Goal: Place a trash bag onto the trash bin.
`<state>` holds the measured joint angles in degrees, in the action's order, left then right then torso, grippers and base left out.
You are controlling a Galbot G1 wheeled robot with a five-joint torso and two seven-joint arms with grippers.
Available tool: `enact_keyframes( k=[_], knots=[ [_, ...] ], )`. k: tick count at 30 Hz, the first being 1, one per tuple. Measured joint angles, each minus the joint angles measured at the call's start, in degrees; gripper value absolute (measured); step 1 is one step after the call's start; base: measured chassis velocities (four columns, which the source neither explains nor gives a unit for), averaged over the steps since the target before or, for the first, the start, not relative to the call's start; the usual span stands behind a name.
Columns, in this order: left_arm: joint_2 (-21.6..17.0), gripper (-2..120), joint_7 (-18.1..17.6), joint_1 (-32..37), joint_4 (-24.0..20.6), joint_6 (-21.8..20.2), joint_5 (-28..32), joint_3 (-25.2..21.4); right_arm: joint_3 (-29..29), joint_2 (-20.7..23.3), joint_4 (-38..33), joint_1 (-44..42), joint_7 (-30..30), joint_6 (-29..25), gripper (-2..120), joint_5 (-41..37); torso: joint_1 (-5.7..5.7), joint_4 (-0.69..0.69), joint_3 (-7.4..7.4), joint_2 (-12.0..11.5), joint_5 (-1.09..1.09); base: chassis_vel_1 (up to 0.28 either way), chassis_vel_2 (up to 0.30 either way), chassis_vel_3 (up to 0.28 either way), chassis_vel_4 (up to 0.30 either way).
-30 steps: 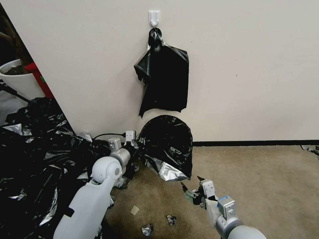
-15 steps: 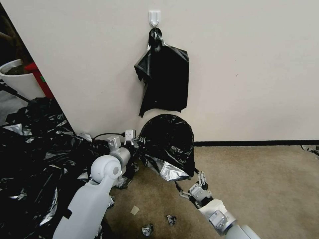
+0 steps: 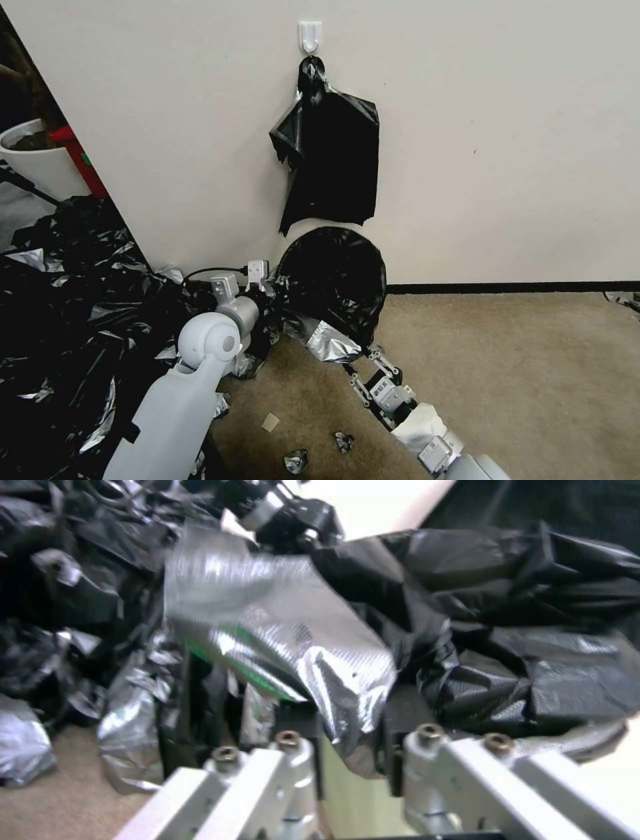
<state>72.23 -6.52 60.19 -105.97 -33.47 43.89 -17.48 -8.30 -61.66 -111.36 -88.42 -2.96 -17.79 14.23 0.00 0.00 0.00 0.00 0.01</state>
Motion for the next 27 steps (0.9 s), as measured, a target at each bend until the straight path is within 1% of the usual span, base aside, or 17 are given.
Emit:
enact_keyframes(
  k=[1, 3, 4, 5, 7, 8, 9, 12, 13, 16, 17, 19, 21, 23, 24, 25, 27],
  knots=[
    [0.0, 3, 0.0, 0.0, 0.0, 0.0, 0.0, 0.0, 0.0, 0.0, 0.0, 0.0, 0.0, 0.0, 14, 0.0, 0.00, 0.00, 0.00, 0.0, 0.00, 0.000, 0.000, 0.000, 0.000],
    [0.0, 3, 0.0, 0.3, -0.4, -0.1, 0.0, 0.0, 0.0, -0.1, 1.3, 0.8, -2.9, -0.7, 4, -0.3, 0.00, 0.00, 0.00, 0.0, -0.02, 0.000, 0.000, 0.000, 0.000],
    [0.0, 3, 0.0, 0.3, -0.4, -0.1, 0.0, 0.0, 0.0, -0.1, 1.3, 0.8, -2.9, -0.7, 4, -0.3, 0.00, 0.00, 0.00, 0.0, -0.02, 0.000, 0.000, 0.000, 0.000],
    [0.0, 3, 0.0, 0.6, -0.8, -0.1, 0.1, 0.0, 0.0, -0.3, 2.5, 1.6, -5.0, -0.7, 0, -0.2, 0.00, 0.00, 0.00, 0.0, -0.01, 0.000, 0.000, 0.000, 0.000],
    [-0.1, 3, 0.0, 1.1, -1.5, -0.4, 0.5, 0.1, -0.3, -0.8, 5.0, 3.5, -8.4, -0.4, 0, 0.8, 0.00, 0.00, 0.00, 0.0, -0.01, 0.000, 0.000, 0.000, 0.000],
    [-0.1, 3, 0.0, 1.1, -1.5, -0.4, 0.5, 0.1, -0.3, -0.8, 5.0, 3.5, -8.4, -0.4, 0, 0.8, 0.00, 0.00, 0.00, 0.0, -0.01, 0.000, 0.000, 0.000, 0.000],
    [-0.2, 3, 0.0, 1.3, -1.9, -0.5, 0.8, 0.1, -0.6, -1.1, 6.5, 4.7, -10.1, 0.0, 0, 1.7, 0.01, 0.00, 0.00, 0.0, -0.01, 0.000, 0.000, 0.000, 0.000],
    [-0.6, 3, 0.0, 2.3, -3.2, -1.2, 1.4, 0.0, -2.0, -2.9, 12.3, 9.2, -13.1, 0.4, 0, 6.4, 0.00, 0.00, 0.00, 0.0, 0.00, 0.000, 0.000, 0.000, 0.000],
    [-0.6, 3, 0.0, 2.3, -3.2, -1.2, 1.4, 0.0, -2.0, -2.9, 12.3, 9.2, -13.1, 0.4, 0, 6.4, 0.00, 0.00, 0.00, 0.0, 0.00, 0.000, 0.000, 0.000, 0.000],
    [-1.0, 3, 0.0, 4.0, -4.9, -1.5, 1.6, 0.0, -4.7, -4.9, 17.4, 13.3, -12.0, 1.4, 0, 14.5, 0.00, 0.01, 0.00, 0.0, 0.00, 0.000, 0.000, 0.000, 0.000],
    [-1.0, 3, 0.0, 4.0, -4.9, -1.5, 1.6, 0.0, -4.7, -4.9, 17.4, 13.3, -12.0, 1.4, 0, 14.5, 0.00, 0.01, 0.00, 0.0, 0.00, 0.000, 0.000, 0.000, 0.000],
    [-1.1, 3, 0.1, 4.8, -5.5, -1.5, 1.5, 0.1, -6.1, -5.4, 18.4, 14.5, -11.1, 2.0, 0, 17.5, 0.00, 0.01, 0.00, 0.0, -0.03, 0.000, 0.000, 0.000, 0.000],
    [-1.1, 3, 0.2, 5.2, -5.7, -1.4, 1.4, 0.1, -6.2, -5.4, 18.3, 14.6, -10.6, 2.4, 0, 17.6, 0.00, 0.01, 0.00, 0.0, -0.02, 0.000, 0.000, 0.000, 0.000],
    [-1.0, 3, 0.3, 5.4, -5.7, -0.7, 1.3, -0.1, -5.5, -4.7, 17.4, 13.8, -8.6, 3.0, 0, 15.2, 0.00, 0.00, 0.00, 0.0, -0.03, 0.000, 0.000, 0.000, 0.000],
    [-0.9, 3, 0.5, 5.4, -5.7, -0.1, 1.3, -0.1, -4.9, -4.3, 17.3, 13.4, -8.4, 2.4, 5, 12.9, 0.00, 0.00, 0.00, 0.0, -0.01, 0.000, 0.000, 0.000, 0.000],
    [-0.9, 3, 0.5, 5.4, -5.7, -0.1, 1.3, -0.1, -4.9, -4.3, 17.3, 13.4, -8.4, 2.4, 5, 12.9, 0.00, 0.00, 0.00, 0.0, -0.01, 0.000, 0.000, 0.000, 0.000],
    [-0.8, 3, 0.6, 5.0, -5.3, 0.9, 1.3, -0.3, -4.1, -3.2, 17.6, 12.3, -11.8, -1.0, 15, 7.1, 0.00, 0.00, 0.00, 0.0, -0.02, 0.000, 0.000, 0.000, 0.000]
  ],
)
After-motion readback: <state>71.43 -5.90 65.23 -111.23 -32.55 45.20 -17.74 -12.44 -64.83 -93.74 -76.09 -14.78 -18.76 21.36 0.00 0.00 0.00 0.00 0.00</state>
